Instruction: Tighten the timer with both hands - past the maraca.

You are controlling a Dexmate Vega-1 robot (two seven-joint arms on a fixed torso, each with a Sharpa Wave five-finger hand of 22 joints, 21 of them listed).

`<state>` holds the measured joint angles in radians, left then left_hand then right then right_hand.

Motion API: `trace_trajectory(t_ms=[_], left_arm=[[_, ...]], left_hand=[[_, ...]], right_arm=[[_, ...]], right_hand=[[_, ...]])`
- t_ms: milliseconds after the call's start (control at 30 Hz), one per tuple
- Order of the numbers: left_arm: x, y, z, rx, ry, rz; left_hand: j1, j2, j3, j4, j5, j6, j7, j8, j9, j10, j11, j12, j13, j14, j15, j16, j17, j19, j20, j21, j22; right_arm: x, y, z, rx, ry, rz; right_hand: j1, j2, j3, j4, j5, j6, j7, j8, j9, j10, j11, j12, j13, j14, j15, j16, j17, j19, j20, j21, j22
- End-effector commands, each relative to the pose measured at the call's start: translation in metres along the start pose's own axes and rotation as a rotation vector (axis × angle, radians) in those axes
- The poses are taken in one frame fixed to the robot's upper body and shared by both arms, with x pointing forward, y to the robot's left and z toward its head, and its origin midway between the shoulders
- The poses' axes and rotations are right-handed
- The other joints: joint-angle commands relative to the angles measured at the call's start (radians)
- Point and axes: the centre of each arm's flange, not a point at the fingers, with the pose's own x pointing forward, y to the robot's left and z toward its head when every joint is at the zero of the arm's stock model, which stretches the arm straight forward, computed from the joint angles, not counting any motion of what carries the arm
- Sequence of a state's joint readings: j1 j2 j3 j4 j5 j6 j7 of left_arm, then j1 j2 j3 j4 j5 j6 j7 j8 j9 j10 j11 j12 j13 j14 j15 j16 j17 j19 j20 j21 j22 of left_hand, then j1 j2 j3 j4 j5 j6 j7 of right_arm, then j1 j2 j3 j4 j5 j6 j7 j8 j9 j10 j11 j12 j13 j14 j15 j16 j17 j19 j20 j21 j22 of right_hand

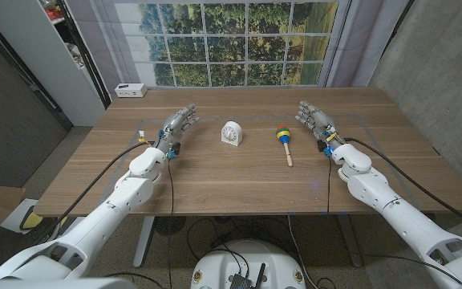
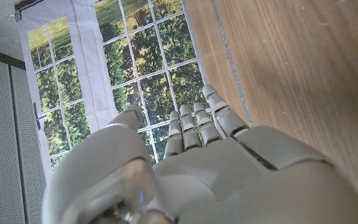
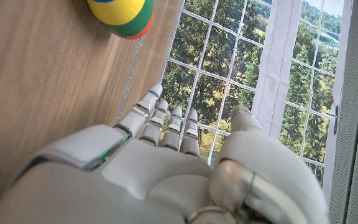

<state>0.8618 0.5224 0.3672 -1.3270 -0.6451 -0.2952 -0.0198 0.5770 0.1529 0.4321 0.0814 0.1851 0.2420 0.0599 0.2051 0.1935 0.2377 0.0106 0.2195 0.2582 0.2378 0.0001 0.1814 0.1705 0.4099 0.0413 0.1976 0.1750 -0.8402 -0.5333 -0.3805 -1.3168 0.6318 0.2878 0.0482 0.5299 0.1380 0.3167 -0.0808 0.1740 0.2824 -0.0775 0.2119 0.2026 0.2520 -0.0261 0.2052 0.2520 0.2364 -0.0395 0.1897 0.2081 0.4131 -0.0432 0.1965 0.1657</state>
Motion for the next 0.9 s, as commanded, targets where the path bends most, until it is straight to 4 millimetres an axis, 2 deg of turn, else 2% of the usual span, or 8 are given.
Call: trace_trajectory(t_ms=[33, 100, 133, 167, 467, 700, 800, 900], left_arm=[[-0.009, -0.002, 0.006, 0.054, -0.011, -0.011], [-0.01, -0.001, 0.007, 0.06, -0.011, -0.011], [-0.011, -0.001, 0.007, 0.066, -0.011, -0.01], [-0.012, 0.0, 0.007, 0.071, -0.009, -0.011], [-0.018, 0.006, 0.008, 0.104, -0.004, 0.003], [-0.021, 0.008, 0.007, 0.108, -0.003, 0.012], [-0.022, 0.009, 0.006, 0.106, -0.004, 0.011], [-0.022, 0.009, 0.006, 0.105, -0.004, 0.01]], left_hand=[[0.013, 0.002, 0.006, -0.001, 0.005, 0.014, -0.003, 0.007, 0.003, 0.006, 0.0, 0.004, 0.001, 0.006, 0.002, 0.003, 0.003, 0.002, 0.0, 0.002, 0.004], [0.014, 0.002, 0.007, -0.003, 0.005, 0.016, -0.003, 0.008, 0.003, 0.007, 0.001, 0.004, 0.0, 0.005, 0.001, 0.002, 0.002, 0.0, 0.001, 0.001, 0.004], [0.015, 0.001, 0.008, -0.004, 0.005, 0.018, -0.002, 0.008, 0.003, 0.007, 0.001, 0.004, 0.0, 0.006, 0.003, 0.002, 0.002, -0.001, 0.002, 0.001, 0.004], [0.015, 0.001, 0.008, -0.005, 0.005, 0.019, -0.003, 0.008, 0.003, 0.007, -0.001, 0.004, 0.0, 0.006, 0.003, 0.002, 0.002, -0.003, 0.003, 0.0, 0.004], [0.018, -0.001, 0.01, -0.013, 0.003, 0.026, -0.005, 0.009, 0.003, 0.009, -0.001, 0.005, -0.001, 0.004, 0.006, 0.0, 0.002, -0.013, 0.009, -0.003, 0.004], [0.019, -0.003, 0.012, -0.017, 0.002, 0.03, -0.008, 0.009, 0.004, 0.01, -0.002, 0.006, -0.001, 0.005, 0.006, 0.0, 0.002, -0.016, 0.01, -0.003, 0.004], [0.019, -0.003, 0.012, -0.019, 0.002, 0.032, -0.007, 0.009, 0.004, 0.012, -0.003, 0.007, -0.001, 0.005, 0.006, 0.0, 0.002, -0.018, 0.011, -0.003, 0.004], [0.02, -0.003, 0.013, -0.021, 0.001, 0.033, -0.008, 0.009, 0.004, 0.014, -0.002, 0.008, -0.001, 0.006, 0.006, 0.0, 0.002, -0.02, 0.012, -0.003, 0.004]], right_arm=[[-0.001, 0.006, 0.018, -0.142, 0.012, 0.1], [0.001, 0.01, 0.026, -0.201, 0.017, 0.13], [0.002, 0.012, 0.03, -0.233, 0.02, 0.143], [0.004, 0.015, 0.033, -0.266, 0.02, 0.15], [0.022, 0.041, 0.052, -0.469, 0.074, 0.256], [0.039, 0.061, 0.066, -0.584, 0.091, 0.362], [0.047, 0.07, 0.072, -0.649, 0.105, 0.428], [0.052, 0.079, 0.077, -0.722, 0.13, 0.499]], right_hand=[[0.029, -0.007, 0.004, -0.029, 0.007, 0.037, -0.007, 0.013, 0.003, 0.021, -0.004, 0.007, -0.006, 0.017, -0.08, 0.007, -0.015, 0.011, -0.03, 0.002, 0.002], [0.044, -0.013, 0.007, -0.044, 0.008, 0.043, -0.014, 0.013, 0.002, 0.027, -0.013, 0.008, -0.009, 0.019, -0.089, 0.006, -0.02, 0.006, -0.024, -0.001, 0.002], [0.057, -0.016, 0.009, -0.055, 0.009, 0.053, -0.021, 0.014, 0.002, 0.034, -0.025, 0.01, -0.011, 0.018, -0.09, 0.005, -0.023, 0.002, -0.022, -0.004, 0.002], [0.062, -0.019, 0.009, -0.06, 0.008, 0.06, -0.021, 0.016, 0.002, 0.038, -0.022, 0.011, -0.011, 0.018, -0.091, 0.005, -0.025, -0.002, -0.019, -0.005, 0.002], [0.096, -0.041, 0.008, -0.084, 0.007, 0.085, -0.032, 0.018, 0.001, 0.06, -0.039, 0.018, -0.01, 0.012, -0.1, 0.002, -0.029, -0.019, 0.012, -0.011, 0.003], [0.124, -0.047, 0.013, -0.093, 0.007, 0.078, -0.047, 0.011, 0.001, 0.064, -0.063, 0.02, -0.006, 0.003, -0.11, 0.0, -0.029, -0.031, 0.02, -0.013, 0.003], [0.162, -0.05, 0.023, -0.101, 0.009, 0.066, -0.059, 0.004, 0.0, 0.053, -0.08, 0.015, -0.004, 0.005, -0.124, 0.003, -0.028, -0.032, 0.017, -0.011, 0.004], [0.233, -0.043, 0.042, -0.101, 0.017, 0.026, -0.082, -0.012, -0.001, 0.002, -0.098, -0.004, -0.001, -0.024, -0.144, -0.001, -0.025, -0.05, 0.014, -0.012, 0.005]])
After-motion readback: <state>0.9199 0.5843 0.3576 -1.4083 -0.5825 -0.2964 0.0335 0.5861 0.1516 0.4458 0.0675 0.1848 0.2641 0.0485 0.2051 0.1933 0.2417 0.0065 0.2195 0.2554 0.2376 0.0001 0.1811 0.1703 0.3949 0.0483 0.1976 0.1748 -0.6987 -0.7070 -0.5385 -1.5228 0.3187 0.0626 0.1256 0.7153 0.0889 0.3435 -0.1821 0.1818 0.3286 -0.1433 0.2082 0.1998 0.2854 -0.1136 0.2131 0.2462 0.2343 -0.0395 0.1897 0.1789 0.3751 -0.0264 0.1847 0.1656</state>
